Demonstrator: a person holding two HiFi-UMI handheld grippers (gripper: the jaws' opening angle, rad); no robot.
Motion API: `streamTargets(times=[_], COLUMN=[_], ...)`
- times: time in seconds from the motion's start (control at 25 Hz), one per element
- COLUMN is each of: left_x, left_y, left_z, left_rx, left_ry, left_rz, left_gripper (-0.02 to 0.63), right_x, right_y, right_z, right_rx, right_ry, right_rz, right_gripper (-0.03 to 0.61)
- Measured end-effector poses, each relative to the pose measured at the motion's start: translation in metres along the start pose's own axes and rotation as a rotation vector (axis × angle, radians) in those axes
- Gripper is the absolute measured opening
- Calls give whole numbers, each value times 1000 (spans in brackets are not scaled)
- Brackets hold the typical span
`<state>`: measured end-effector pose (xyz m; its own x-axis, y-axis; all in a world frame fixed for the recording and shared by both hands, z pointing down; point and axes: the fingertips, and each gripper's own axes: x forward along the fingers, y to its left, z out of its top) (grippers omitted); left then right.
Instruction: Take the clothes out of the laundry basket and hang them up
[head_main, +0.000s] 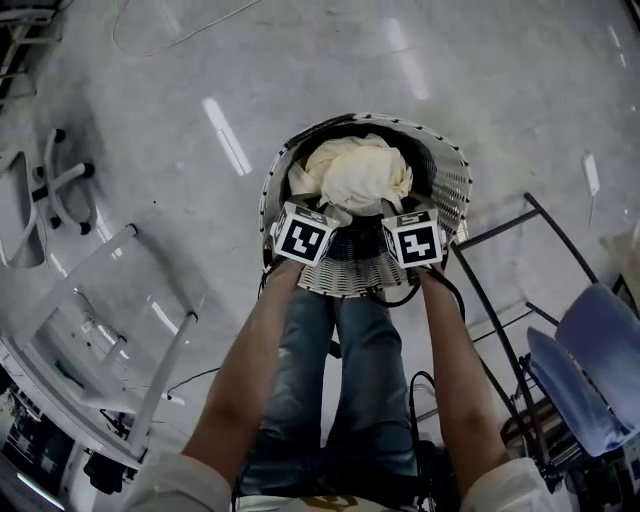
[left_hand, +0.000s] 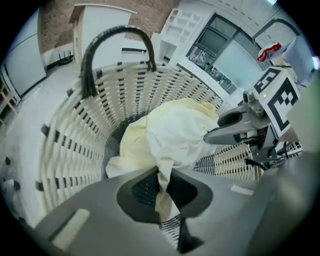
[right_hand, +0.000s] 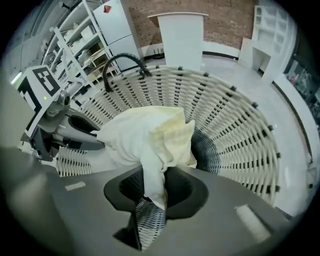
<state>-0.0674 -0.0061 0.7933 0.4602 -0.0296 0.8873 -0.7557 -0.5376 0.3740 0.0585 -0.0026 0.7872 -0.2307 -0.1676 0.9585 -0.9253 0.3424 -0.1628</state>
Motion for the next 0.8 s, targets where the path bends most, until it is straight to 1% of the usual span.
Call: streamTargets(times=[0.12,0.4,0.52,0.72,0.8], left_x=[-23,-57,-74,-104,-119], left_y=[0,-3,-9,-23,-29], left_z=[10,27,33,52,58], left_rx=[-20,11,7,-7,-12], left_ry=[-15,-48,-60,-114,-131], left_rz=[-9,-33,-41,-64,-72], left_gripper=[34,34,34,34,34], right_x=[-20,-53,-71,-107,-123], right_y=[7,19,22,21,23], right_z=[10,21,25,34,40], right_rx=[48,115,140,178,176], right_ry=[-29,-65,-79,-113,-130], right_rz=[13,16,20,15,12], right_gripper=[115,115,115,115,115])
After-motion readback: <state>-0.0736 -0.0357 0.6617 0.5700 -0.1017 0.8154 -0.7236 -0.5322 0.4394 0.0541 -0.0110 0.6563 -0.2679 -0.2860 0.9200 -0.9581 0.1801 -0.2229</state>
